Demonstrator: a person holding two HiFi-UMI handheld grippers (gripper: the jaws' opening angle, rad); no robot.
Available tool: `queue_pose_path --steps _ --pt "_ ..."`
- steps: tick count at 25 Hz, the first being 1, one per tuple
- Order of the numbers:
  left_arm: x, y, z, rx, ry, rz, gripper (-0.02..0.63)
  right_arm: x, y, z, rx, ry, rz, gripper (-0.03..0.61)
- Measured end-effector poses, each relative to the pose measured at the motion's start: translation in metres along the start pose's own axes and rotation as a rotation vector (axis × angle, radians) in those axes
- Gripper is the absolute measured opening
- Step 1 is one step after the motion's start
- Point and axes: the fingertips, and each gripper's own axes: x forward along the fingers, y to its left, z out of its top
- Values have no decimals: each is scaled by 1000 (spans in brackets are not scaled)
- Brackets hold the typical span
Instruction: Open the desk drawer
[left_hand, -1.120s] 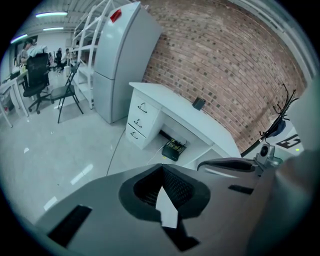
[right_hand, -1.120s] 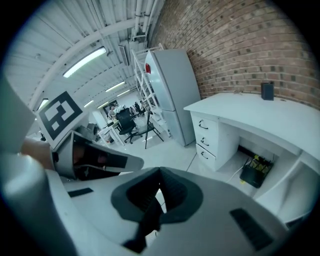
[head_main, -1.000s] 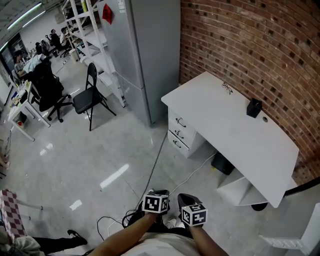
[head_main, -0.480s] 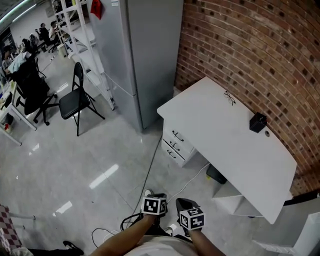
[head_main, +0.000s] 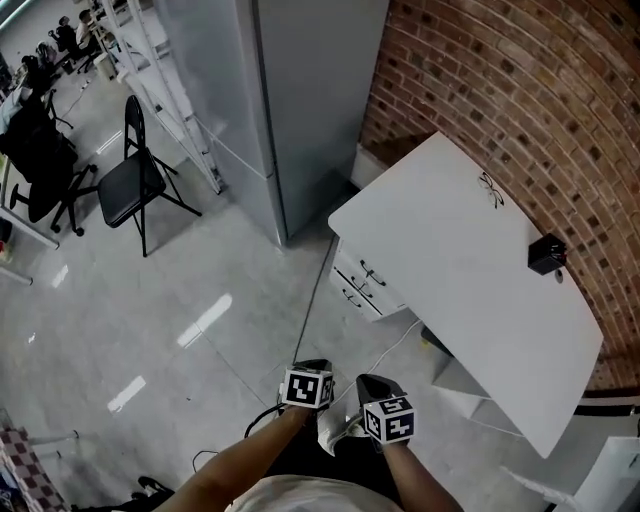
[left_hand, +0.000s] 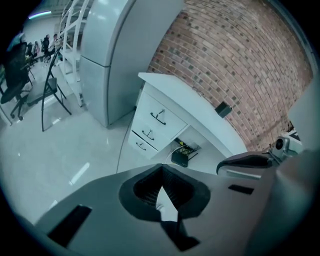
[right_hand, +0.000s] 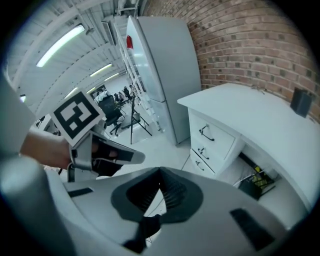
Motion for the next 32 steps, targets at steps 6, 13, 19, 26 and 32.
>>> queue_pose_path --steps 6,13,19,26,32 --pt "22 22 11 4 26 24 6 20 -11 -14 4 82 50 15" --pt "85 22 23 189 88 2 6 52 -34 -39 -77 215 197 15" --pt "180 50 23 391 104 -4 6 130 -81 -86 -224 298 315 15" --pt "282 78 13 586 132 -55 6 213 -120 -139 -405 392 446 15" --pt "359 92 0 777 154 -150 6 272 -148 -176 -514 429 551 15"
